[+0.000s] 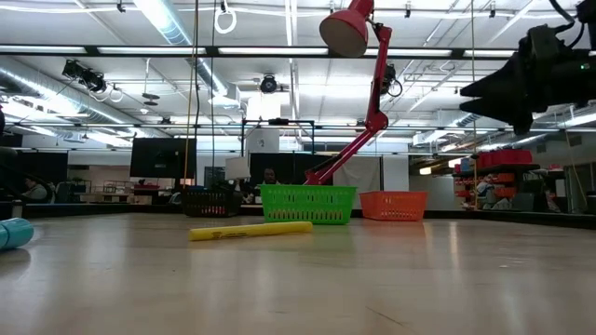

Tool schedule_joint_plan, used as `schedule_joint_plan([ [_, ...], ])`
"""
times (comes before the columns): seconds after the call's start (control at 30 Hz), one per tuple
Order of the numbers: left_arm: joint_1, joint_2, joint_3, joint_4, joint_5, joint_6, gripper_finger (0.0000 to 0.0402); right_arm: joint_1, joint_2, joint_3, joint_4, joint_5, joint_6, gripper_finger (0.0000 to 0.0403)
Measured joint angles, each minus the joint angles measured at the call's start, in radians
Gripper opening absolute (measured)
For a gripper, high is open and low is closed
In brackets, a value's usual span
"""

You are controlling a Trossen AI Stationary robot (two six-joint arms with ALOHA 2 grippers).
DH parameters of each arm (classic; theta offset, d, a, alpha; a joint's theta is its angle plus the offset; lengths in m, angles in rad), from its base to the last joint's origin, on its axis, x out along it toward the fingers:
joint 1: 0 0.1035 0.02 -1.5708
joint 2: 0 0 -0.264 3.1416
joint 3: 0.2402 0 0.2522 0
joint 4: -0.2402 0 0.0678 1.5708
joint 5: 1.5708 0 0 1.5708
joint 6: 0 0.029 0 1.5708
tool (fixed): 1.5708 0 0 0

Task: Pick & Place Markers
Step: Put the yellow pen into the black basket

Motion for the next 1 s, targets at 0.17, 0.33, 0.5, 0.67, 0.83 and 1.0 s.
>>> schedule_joint_plan([
  [0.17, 0.000, 0.000, 0.000, 0.001, 0.000, -0.001, 0.0177, 0.000, 0.000, -0.002, -0.005, 0.025, 0.000, 0.0185],
  [0.33, 0.000, 0.000, 0.000, 0.002, -0.007, -0.002, 0.0177, 0.000, 0.000, -0.028, 0.091, 0.049, 0.016, 0.0185],
  [0.5, 0.000, 0.000, 0.000, 0.002, -0.008, -0.020, 0.0177, 0.000, 0.007, -0.060, 0.178, 0.017, -0.027, 0.0185],
  [0.67, 0.000, 0.000, 0.000, 0.003, -0.008, -0.025, 0.0177, 0.000, 0.017, -0.060, 0.179, 0.006, -0.088, 0.0185],
  [0.83, 0.000, 0.000, 0.000, 0.002, -0.008, -0.047, 0.0177, 0.000, 0.071, -0.059, 0.170, -0.095, -0.099, 0.0185],
  [1.0, 0.000, 0.000, 0.000, 0.002, -0.008, -0.066, 0.0177, 0.000, 0.170, -0.059, 0.152, -0.243, -0.102, 0.0185],
])
